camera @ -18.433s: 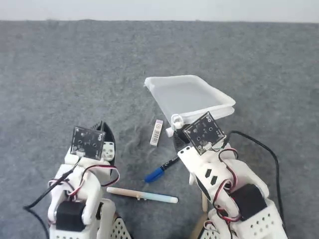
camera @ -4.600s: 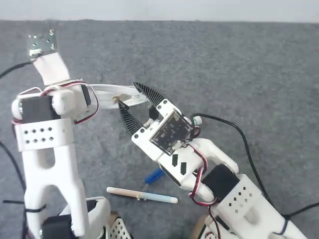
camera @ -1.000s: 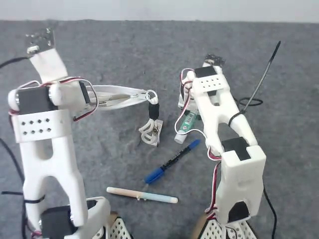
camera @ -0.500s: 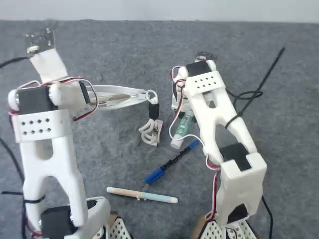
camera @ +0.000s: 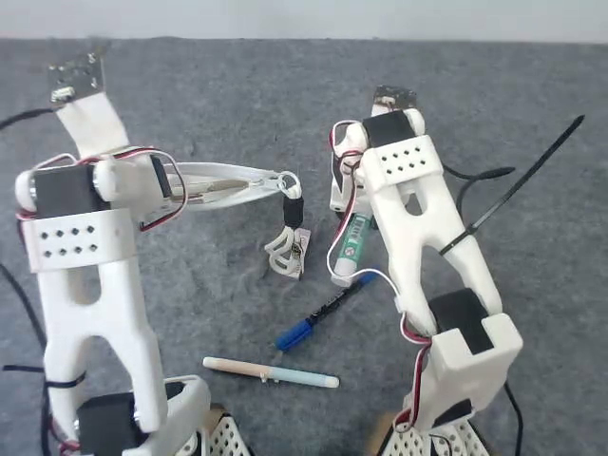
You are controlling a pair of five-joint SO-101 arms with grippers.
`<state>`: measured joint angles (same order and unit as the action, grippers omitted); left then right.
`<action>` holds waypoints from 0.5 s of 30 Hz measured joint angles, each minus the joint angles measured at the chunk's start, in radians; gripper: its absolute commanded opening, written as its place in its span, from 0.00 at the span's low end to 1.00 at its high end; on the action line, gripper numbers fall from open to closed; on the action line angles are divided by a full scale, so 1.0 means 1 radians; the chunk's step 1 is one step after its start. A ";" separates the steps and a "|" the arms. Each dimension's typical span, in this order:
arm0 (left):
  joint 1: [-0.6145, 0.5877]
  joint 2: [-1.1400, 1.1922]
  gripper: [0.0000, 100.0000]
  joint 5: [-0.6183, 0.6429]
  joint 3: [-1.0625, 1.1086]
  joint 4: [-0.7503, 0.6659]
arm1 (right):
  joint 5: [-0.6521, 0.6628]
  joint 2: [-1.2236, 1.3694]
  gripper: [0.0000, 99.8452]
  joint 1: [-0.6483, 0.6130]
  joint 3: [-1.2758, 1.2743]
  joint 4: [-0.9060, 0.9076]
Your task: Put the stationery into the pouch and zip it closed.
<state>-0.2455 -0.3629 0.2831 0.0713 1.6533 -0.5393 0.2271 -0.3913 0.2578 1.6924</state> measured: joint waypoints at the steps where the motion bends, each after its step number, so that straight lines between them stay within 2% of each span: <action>1: 0.000 0.000 0.01 0.000 0.000 0.000 | 0.000 -0.005 0.01 -0.006 0.000 0.009; 10: 0.000 0.000 0.01 0.000 0.000 0.000 | 0.011 -0.110 0.01 -0.041 -0.026 0.048; 15: 0.000 0.000 0.01 0.000 0.000 0.000 | 0.044 -0.250 0.01 -0.041 -0.161 -0.025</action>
<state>-0.2455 -0.3629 0.2831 0.0713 1.6533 -0.4948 -0.0230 -0.4327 0.0967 1.6678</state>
